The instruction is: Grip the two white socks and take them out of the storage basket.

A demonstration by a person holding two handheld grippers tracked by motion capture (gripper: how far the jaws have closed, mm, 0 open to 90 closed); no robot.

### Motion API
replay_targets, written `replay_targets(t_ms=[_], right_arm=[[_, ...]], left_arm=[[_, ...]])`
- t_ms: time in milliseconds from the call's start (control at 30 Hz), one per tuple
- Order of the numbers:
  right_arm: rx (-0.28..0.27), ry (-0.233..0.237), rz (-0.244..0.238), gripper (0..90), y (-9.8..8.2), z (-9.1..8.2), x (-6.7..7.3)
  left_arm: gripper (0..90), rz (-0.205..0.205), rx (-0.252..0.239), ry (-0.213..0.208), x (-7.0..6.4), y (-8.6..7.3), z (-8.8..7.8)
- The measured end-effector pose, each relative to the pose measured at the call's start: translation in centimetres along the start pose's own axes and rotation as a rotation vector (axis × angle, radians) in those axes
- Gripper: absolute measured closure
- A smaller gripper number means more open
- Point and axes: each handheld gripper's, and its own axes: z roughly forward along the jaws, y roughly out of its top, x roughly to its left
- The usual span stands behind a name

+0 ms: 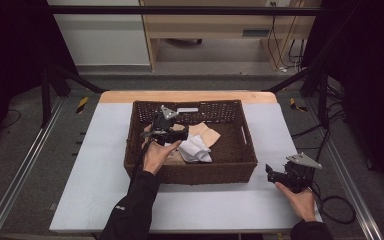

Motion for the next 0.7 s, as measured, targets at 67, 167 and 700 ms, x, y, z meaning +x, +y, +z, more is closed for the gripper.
replay_targets(t_ms=[67, 167, 700], right_arm=[[0.002, 0.000, -0.001, 7.5, 0.0, 0.0, 0.0], [0.004, 0.000, -0.002, 7.5, 0.0, 0.0, 0.0], [0.019, 0.008, -0.013, 7.4, 0.0, 0.2, 0.1]], left_arm=[[31.3, 0.035, 0.029, 0.014, -0.3, -0.2, 0.4], [31.5, 0.040, 0.040, 0.008, -0.4, -0.4, 0.8], [38.1, 0.057, 0.170, -0.056, -0.5, -1.3, 2.3]])
